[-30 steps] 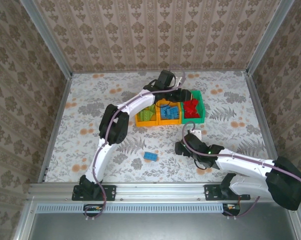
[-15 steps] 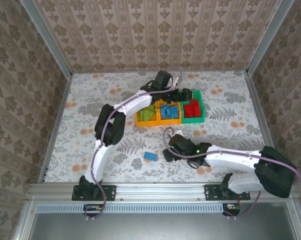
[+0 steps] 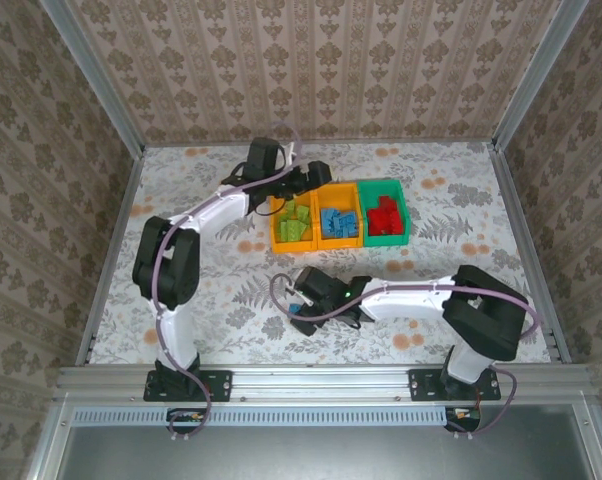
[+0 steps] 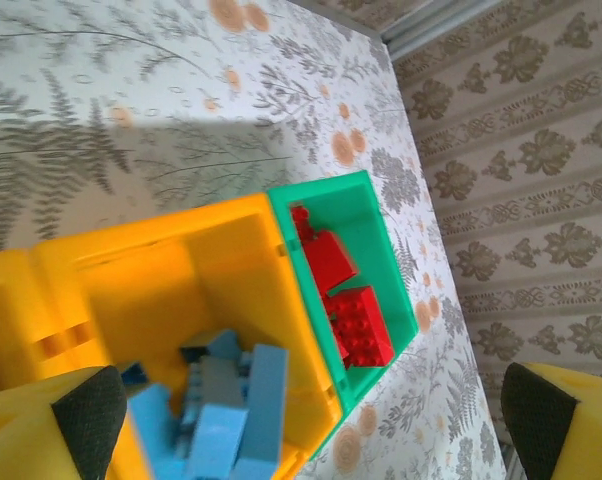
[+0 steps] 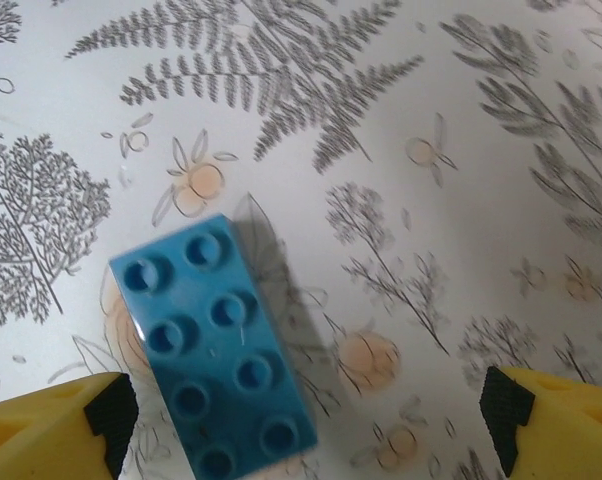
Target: Sort the legos into containers by color
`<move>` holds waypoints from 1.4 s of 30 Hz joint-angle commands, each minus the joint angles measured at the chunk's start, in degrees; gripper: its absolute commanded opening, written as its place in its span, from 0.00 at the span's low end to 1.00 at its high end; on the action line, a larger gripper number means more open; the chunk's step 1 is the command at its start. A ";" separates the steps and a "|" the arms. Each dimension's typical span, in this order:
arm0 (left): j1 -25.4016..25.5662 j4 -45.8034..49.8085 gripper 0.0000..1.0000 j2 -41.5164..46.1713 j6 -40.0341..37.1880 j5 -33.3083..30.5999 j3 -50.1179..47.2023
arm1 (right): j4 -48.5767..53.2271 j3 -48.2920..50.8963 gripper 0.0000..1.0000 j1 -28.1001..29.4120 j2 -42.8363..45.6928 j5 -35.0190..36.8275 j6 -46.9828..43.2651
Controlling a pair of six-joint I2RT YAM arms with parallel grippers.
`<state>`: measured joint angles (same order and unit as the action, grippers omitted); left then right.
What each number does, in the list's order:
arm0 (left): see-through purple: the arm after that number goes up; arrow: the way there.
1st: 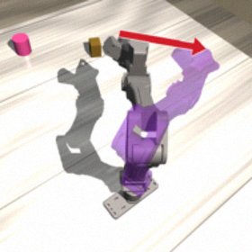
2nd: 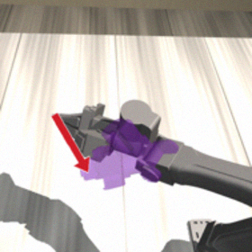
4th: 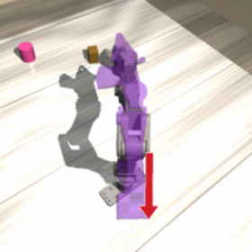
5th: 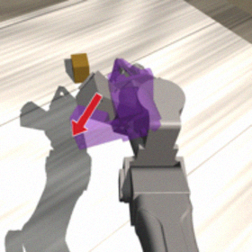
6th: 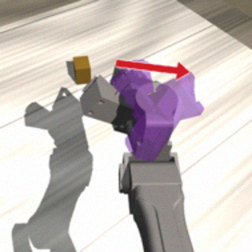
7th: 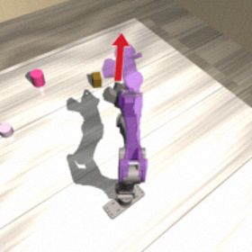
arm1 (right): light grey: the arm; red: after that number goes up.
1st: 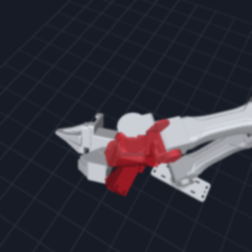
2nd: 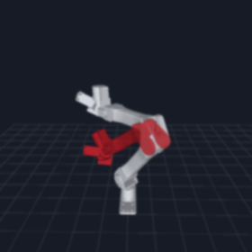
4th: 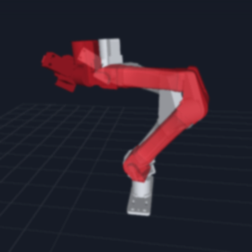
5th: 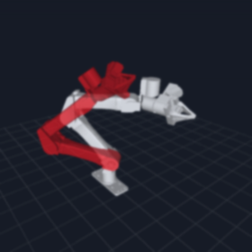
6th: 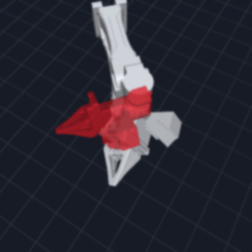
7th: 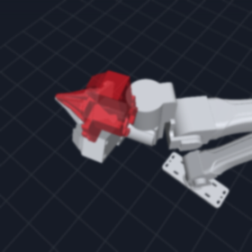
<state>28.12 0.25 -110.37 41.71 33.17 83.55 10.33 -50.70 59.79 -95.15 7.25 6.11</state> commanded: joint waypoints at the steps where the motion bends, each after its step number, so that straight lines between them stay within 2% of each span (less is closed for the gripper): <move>1: -1.19 -2.95 1.00 4.14 1.22 0.72 -3.83 | 2.96 -2.89 0.89 0.42 -3.28 -2.48 -3.50; 6: -5.06 -3.77 1.00 8.55 1.30 1.07 -9.79 | 4.32 -4.42 0.68 0.42 -6.48 -3.35 -4.13; 12: -8.56 -4.27 1.00 14.23 0.96 0.65 -16.39 | 4.11 -4.09 0.41 0.42 -4.66 -1.80 -4.04; 16: -9.87 -3.15 1.00 17.83 -0.52 -0.14 -19.81 | 1.05 -2.94 0.39 -0.76 0.61 -0.24 -2.72; 19: -10.52 -1.91 1.00 20.72 -2.12 -1.44 -22.10 | -2.24 -1.76 0.38 -4.77 5.37 -1.75 0.24; 26: -11.59 -0.67 1.00 25.41 -5.11 -2.82 -27.00 | -10.88 -0.43 0.38 -21.36 12.10 -9.18 13.12; 29: -11.97 -0.39 1.00 26.59 -5.72 -3.36 -28.68 | -8.50 -4.72 0.38 -26.61 10.36 -7.82 15.69; 36: -12.57 0.49 1.00 28.27 -7.34 -4.32 -30.96 | 5.81 -22.76 0.39 -31.92 -2.80 -3.96 16.39; 42: -13.76 1.55 1.00 29.59 -7.88 -4.74 -32.93 | 7.23 -29.24 0.43 -35.07 -10.68 -6.63 19.35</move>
<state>15.27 0.60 -82.94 35.75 29.06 51.75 12.73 -77.19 25.82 -102.67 1.39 22.83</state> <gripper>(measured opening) 0.993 0.423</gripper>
